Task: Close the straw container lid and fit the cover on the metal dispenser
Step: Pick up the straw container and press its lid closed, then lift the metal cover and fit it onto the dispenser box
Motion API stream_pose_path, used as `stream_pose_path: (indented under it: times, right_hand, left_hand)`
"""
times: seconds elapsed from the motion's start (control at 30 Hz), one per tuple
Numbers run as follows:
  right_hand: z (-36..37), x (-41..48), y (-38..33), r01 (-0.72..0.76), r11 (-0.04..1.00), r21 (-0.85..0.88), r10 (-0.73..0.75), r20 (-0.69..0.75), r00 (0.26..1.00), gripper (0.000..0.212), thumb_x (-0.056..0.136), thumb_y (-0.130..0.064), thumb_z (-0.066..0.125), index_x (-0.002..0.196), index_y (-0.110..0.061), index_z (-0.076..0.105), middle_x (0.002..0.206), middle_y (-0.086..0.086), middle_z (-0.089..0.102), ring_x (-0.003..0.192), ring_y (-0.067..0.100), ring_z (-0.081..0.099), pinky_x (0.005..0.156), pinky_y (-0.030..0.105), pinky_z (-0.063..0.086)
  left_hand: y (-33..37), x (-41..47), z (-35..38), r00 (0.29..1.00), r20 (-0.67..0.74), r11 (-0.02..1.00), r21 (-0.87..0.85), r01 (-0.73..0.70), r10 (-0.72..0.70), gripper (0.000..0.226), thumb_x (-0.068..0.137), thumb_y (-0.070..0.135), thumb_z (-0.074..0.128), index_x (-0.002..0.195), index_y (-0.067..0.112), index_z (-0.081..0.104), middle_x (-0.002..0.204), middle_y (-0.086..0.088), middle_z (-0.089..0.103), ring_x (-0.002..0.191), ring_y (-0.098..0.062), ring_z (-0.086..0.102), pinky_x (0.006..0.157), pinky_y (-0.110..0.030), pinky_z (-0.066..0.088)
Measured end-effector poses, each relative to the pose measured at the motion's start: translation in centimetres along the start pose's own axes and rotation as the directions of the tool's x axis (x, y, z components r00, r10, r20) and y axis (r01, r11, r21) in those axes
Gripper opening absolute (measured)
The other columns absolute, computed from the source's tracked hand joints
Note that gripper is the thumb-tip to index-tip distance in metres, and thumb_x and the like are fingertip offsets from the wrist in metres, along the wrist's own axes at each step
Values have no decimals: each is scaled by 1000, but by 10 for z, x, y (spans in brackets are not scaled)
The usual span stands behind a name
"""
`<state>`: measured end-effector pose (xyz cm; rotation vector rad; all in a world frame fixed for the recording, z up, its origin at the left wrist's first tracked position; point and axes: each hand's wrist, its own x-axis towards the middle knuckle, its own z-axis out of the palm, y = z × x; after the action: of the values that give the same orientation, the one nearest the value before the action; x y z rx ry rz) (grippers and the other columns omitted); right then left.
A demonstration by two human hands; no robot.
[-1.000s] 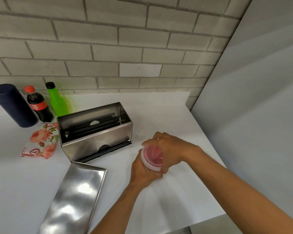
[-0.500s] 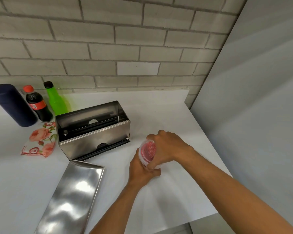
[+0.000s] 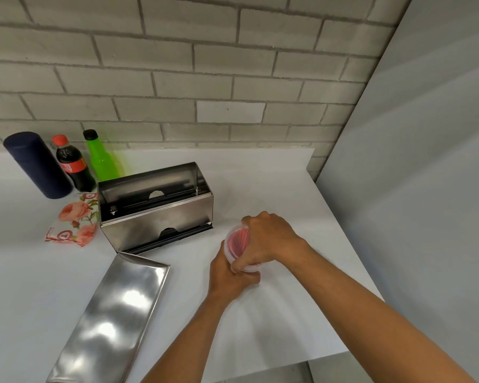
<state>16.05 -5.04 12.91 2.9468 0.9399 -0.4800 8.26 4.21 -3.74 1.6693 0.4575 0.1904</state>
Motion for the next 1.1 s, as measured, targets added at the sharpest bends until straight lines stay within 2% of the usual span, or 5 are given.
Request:
stream_pose_path:
  times: [0.23, 0.4, 0.6, 0.77, 1.1]
  right_hand:
    - [15, -10, 4, -49, 994, 93, 46, 27, 999, 117, 57, -72, 80, 156, -31, 35, 138, 6, 46, 125, 31, 53, 82, 35, 47]
    - [1, -17, -5, 57, 997, -49, -58, -10, 998, 133, 57, -95, 68, 164, -30, 23, 159, 12, 37, 144, 36, 39, 110, 45, 41]
    - [-2, -14, -40, 332, 939, 88, -312, -185, 932, 76, 90, -63, 70, 153, -25, 50, 150, 7, 53, 138, 29, 46, 107, 39, 45]
    - [23, -10, -79, 410, 874, 261, -410, -56, 910, 75, 90, -61, 72, 153, -27, 52, 157, 3, 49, 145, 25, 44, 109, 38, 42]
    - [59, 11, -118, 308, 850, 428, -391, 121, 912, 91, 84, -56, 79, 160, -25, 41, 162, 5, 44, 146, 24, 45, 111, 34, 41]
  left_hand:
    - [8, -11, -8, 999, 9, 999, 33, -43, 43, 99, 41, 15, 108, 127, 37, 64, 110, 13, 77, 97, -6, 75, 72, -19, 61]
    - [11, -47, -31, 992, -94, 991, 107, -80, 90, 114, 60, 16, 105, 156, 29, 46, 144, 12, 61, 129, -6, 59, 104, -27, 54]
    - [10, -108, -82, 910, -405, 971, 238, 5, 95, 83, 73, 19, 98, 143, 35, 57, 139, 19, 60, 122, -3, 61, 92, -15, 54]
    - [0, -167, -125, 783, -620, 960, 248, 127, 56, 80, 72, 27, 99, 141, 30, 59, 137, 14, 64, 123, -9, 65, 101, -34, 58]
    - [-14, -194, -181, 787, -616, 739, 549, 391, 41, 141, 42, 87, 82, 160, 27, 33, 159, 3, 43, 143, -23, 43, 116, -48, 40]
